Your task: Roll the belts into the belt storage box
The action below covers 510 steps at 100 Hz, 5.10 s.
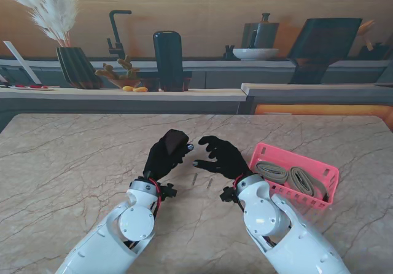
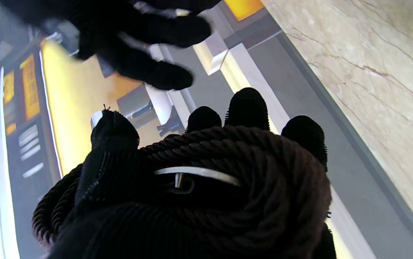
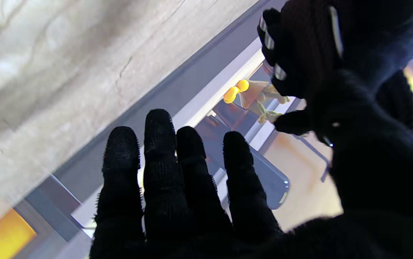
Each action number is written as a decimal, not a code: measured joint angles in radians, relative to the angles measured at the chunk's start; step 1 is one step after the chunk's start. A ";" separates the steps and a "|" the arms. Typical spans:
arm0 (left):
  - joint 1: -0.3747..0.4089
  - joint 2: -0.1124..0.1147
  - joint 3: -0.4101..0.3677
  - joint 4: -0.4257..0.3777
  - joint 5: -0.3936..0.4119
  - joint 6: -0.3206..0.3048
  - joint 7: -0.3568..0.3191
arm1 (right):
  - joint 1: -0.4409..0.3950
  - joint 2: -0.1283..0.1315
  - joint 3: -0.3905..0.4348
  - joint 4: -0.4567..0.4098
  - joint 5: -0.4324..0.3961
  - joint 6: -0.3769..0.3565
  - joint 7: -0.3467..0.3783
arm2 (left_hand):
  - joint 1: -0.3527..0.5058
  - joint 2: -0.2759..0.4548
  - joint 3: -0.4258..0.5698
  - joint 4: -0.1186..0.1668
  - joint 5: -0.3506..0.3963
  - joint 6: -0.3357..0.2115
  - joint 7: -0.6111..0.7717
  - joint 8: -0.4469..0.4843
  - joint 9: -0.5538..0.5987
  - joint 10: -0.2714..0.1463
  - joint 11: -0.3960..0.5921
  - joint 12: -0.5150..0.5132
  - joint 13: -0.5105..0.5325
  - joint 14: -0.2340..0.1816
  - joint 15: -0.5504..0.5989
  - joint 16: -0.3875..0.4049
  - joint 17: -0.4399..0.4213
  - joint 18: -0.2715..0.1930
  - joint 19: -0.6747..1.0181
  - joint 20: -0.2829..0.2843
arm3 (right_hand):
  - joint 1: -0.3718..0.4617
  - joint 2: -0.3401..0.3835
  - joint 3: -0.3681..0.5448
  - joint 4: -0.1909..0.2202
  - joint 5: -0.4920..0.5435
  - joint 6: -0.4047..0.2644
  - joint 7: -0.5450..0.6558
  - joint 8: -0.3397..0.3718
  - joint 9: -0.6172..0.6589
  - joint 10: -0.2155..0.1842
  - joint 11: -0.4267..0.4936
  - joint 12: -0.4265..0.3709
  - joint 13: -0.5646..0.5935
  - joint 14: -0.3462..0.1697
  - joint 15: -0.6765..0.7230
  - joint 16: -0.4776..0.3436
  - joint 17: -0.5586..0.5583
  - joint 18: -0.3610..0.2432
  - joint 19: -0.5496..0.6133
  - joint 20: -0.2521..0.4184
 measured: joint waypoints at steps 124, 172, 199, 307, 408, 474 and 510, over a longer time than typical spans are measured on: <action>-0.087 0.040 0.065 0.130 0.283 -0.033 0.087 | 0.111 -0.070 -0.140 0.023 0.251 0.116 -0.039 | -0.231 -0.136 0.480 0.035 -0.065 0.141 -0.356 -0.060 0.054 0.038 0.061 -0.021 0.123 0.014 0.042 0.054 0.120 0.061 0.137 -0.034 | 0.064 0.138 -0.116 -0.094 0.176 0.125 0.220 -0.272 0.453 -0.039 0.078 -0.025 0.314 0.030 0.212 0.071 0.121 0.085 0.186 0.003; -0.050 0.034 0.038 0.075 0.185 -0.080 0.010 | 0.097 -0.133 -0.112 0.038 0.310 0.168 -0.185 | -0.440 -0.205 0.677 0.041 -0.163 0.149 -0.511 -0.114 -0.212 0.085 -0.264 -0.188 -0.093 0.017 -0.108 0.043 -0.116 -0.003 -0.021 -0.042 | 0.070 0.056 -0.070 -0.116 0.238 0.001 0.364 -0.303 0.545 -0.142 0.029 -0.096 0.368 -0.041 0.130 0.042 0.190 0.025 0.202 -0.028; -0.045 0.045 0.036 0.049 0.179 -0.081 -0.041 | 0.101 -0.134 -0.105 0.066 0.285 0.116 -0.217 | -0.493 -0.205 0.599 0.041 -0.264 0.150 -0.640 -0.138 -0.450 0.087 -0.467 -0.317 -0.462 0.038 -0.450 -0.021 -0.408 0.014 -0.282 -0.031 | 0.068 0.032 -0.070 -0.125 0.200 -0.142 0.365 -0.303 0.539 -0.161 -0.026 -0.121 0.368 -0.062 0.107 0.033 0.181 0.014 0.202 -0.040; 0.011 0.040 -0.057 -0.004 0.145 -0.071 -0.010 | -0.107 0.121 0.402 -0.325 -0.450 -0.074 0.524 | -0.598 -0.183 0.481 0.043 -0.238 0.000 -0.639 -0.110 -0.604 0.059 -0.610 -0.356 -0.581 0.043 -0.595 -0.079 -0.504 0.020 -0.405 -0.022 | 0.068 0.006 -0.026 -0.126 0.227 -0.124 0.377 -0.268 0.553 -0.122 -0.023 -0.074 0.389 -0.053 0.252 0.109 0.184 0.014 0.218 -0.031; 0.014 0.044 -0.084 -0.008 0.164 -0.054 0.003 | 0.119 0.219 0.330 -0.075 -0.843 -0.193 0.874 | -0.550 -0.162 0.435 0.043 -0.237 0.000 -0.639 -0.098 -0.604 0.058 -0.620 -0.356 -0.632 0.031 -0.626 -0.080 -0.523 0.001 -0.433 -0.010 | 0.073 0.006 -0.026 -0.126 0.228 -0.124 0.363 -0.241 0.553 -0.122 -0.026 -0.050 0.387 -0.053 0.252 0.131 0.173 -0.003 0.213 -0.006; 0.014 0.044 -0.083 -0.007 0.157 -0.047 0.002 | 0.170 0.227 0.210 0.058 -0.898 -0.191 0.815 | -0.535 -0.132 0.399 0.043 -0.227 -0.004 -0.638 -0.095 -0.604 0.058 -0.620 -0.356 -0.632 0.031 -0.626 -0.080 -0.526 0.000 -0.444 0.001 | 0.073 0.006 -0.026 -0.126 0.228 -0.118 0.362 -0.230 0.552 -0.104 -0.020 -0.013 0.386 -0.038 0.266 0.147 0.172 -0.015 0.206 0.005; 0.013 0.043 -0.082 -0.004 0.155 -0.048 0.000 | 0.164 0.229 0.186 0.109 -0.965 -0.207 0.680 | -0.533 -0.132 0.387 0.043 -0.227 -0.004 -0.638 -0.095 -0.604 0.058 -0.620 -0.356 -0.632 0.030 -0.626 -0.080 -0.526 -0.001 -0.444 0.001 | 0.007 0.006 0.073 -0.124 0.214 -0.115 0.363 -0.228 0.507 -0.108 0.006 -0.012 0.345 -0.039 0.250 0.146 0.158 -0.016 0.199 0.005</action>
